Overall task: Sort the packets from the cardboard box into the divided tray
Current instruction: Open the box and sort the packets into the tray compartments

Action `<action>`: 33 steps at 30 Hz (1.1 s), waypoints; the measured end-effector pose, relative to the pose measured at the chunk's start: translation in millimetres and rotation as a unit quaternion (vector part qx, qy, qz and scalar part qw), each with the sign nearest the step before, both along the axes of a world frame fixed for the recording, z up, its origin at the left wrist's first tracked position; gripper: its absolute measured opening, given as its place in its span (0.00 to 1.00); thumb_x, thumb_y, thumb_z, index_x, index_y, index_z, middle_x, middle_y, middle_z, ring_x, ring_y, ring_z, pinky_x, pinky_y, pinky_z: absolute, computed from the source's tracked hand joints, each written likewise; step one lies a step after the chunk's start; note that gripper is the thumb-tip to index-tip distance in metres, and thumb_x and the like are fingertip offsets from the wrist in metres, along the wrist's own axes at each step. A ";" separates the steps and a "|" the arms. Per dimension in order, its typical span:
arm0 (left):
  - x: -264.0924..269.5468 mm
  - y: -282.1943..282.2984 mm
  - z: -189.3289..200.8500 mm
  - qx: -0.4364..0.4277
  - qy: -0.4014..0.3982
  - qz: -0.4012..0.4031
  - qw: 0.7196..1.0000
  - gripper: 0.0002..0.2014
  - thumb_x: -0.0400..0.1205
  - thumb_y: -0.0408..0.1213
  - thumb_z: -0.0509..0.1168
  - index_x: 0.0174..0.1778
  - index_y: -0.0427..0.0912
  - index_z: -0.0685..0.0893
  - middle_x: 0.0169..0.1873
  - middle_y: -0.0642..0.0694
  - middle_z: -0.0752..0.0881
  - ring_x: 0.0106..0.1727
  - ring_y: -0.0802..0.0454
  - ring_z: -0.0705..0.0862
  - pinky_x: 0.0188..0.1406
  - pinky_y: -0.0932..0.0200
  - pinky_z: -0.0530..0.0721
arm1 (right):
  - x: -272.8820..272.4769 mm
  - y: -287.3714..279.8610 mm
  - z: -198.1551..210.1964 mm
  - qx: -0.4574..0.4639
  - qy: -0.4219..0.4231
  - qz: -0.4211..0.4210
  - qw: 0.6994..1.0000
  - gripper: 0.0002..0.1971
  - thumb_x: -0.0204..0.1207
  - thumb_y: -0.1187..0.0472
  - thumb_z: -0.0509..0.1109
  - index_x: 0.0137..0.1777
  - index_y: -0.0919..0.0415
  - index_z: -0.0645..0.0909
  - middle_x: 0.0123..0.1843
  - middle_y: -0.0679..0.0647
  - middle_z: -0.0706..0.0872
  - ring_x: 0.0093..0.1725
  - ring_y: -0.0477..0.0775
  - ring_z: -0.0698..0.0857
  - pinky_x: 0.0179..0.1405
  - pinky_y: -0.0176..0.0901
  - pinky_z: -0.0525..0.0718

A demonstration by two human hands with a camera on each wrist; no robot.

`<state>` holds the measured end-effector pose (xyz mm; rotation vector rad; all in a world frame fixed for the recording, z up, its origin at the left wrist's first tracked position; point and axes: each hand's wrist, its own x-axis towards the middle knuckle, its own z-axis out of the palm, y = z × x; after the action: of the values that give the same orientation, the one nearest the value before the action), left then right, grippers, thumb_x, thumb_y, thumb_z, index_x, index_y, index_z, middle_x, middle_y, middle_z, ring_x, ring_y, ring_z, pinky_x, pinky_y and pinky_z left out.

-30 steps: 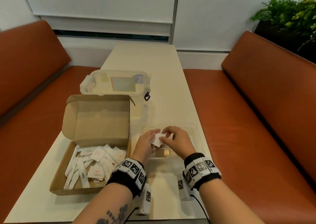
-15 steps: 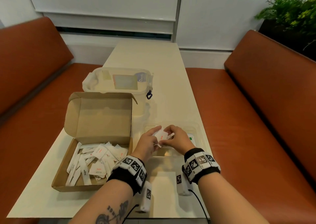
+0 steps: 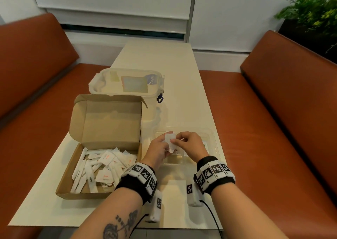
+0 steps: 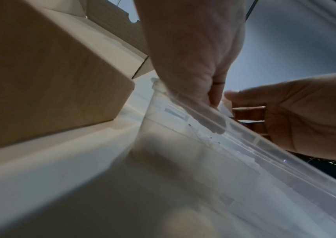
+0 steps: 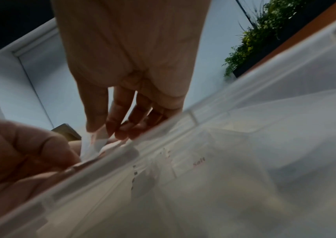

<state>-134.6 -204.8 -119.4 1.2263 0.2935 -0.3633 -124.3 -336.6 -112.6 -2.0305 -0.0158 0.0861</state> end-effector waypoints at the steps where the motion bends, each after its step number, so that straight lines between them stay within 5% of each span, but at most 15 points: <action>1: 0.3 0.1 -1.1 -0.002 0.001 0.000 1.000 0.31 0.73 0.12 0.47 0.71 0.35 0.76 0.61 0.32 0.80 0.59 0.39 0.81 0.51 0.53 0.84 | -0.5 1.5 -0.7 -0.009 -0.005 0.001 1.000 0.06 0.72 0.61 0.75 0.35 0.55 0.83 0.30 0.44 0.81 0.30 0.40 0.76 0.29 0.21 0.73; 5: 3.1 -0.1 -4.5 0.008 0.004 0.011 1.000 0.32 0.73 0.12 0.48 0.69 0.38 0.78 0.66 0.33 0.77 0.57 0.37 0.82 0.51 0.51 0.84 | 2.1 0.7 2.1 0.025 -0.024 -0.064 0.997 0.07 0.75 0.63 0.71 0.38 0.57 0.78 0.36 0.53 0.85 0.35 0.49 0.82 0.36 0.34 0.82; 9: 4.1 -0.6 -5.9 0.010 0.008 0.024 1.000 0.31 0.75 0.13 0.47 0.69 0.38 0.78 0.68 0.38 0.72 0.55 0.39 0.82 0.56 0.49 0.83 | 2.7 -13.0 12.2 0.044 -0.014 -0.046 0.998 0.03 0.76 0.64 0.71 0.42 0.61 0.82 0.36 0.53 0.87 0.33 0.49 0.85 0.29 0.31 0.82; 15: 5.1 1.3 -5.0 -0.014 0.027 0.061 0.998 0.30 0.76 0.13 0.47 0.69 0.38 0.78 0.73 0.36 0.67 0.68 0.31 0.76 0.69 0.38 0.77 | 6.4 -44.5 10.7 -0.148 0.008 -0.018 0.989 0.00 0.72 0.65 0.75 0.40 0.60 0.87 0.31 0.48 0.84 0.32 0.42 0.79 0.29 0.23 0.74; 19: 3.7 1.1 -0.9 -0.049 0.034 0.077 0.995 0.30 0.76 0.12 0.46 0.69 0.36 0.78 0.75 0.35 0.65 0.69 0.30 0.75 0.67 0.40 0.79 | 4.9 -48.3 1.3 -0.262 0.034 0.023 0.964 0.02 0.71 0.63 0.75 0.38 0.57 0.87 0.37 0.48 0.86 0.39 0.47 0.83 0.41 0.35 0.79; 29: -0.1 -0.8 7.6 -0.054 0.042 0.090 0.994 0.29 0.77 0.11 0.46 0.70 0.33 0.76 0.75 0.35 0.66 0.70 0.30 0.75 0.61 0.48 0.82 | 3.7 -38.3 -23.2 -0.330 0.010 0.018 0.944 0.03 0.74 0.61 0.73 0.43 0.57 0.88 0.42 0.50 0.83 0.43 0.50 0.82 0.44 0.38 0.78; 33: -0.5 -0.7 7.5 -0.049 0.038 0.083 0.995 0.29 0.77 0.12 0.46 0.70 0.34 0.76 0.75 0.35 0.66 0.69 0.30 0.75 0.62 0.47 0.81 | 0.3 -36.6 -26.1 -0.331 -0.030 -0.001 0.943 0.04 0.71 0.65 0.73 0.40 0.58 0.80 0.41 0.50 0.78 0.40 0.51 0.78 0.36 0.37 0.71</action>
<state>-135.1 -205.5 -111.9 1.0857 0.4356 -0.2764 -123.9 -373.2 -138.7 -2.7067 -0.0251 0.0286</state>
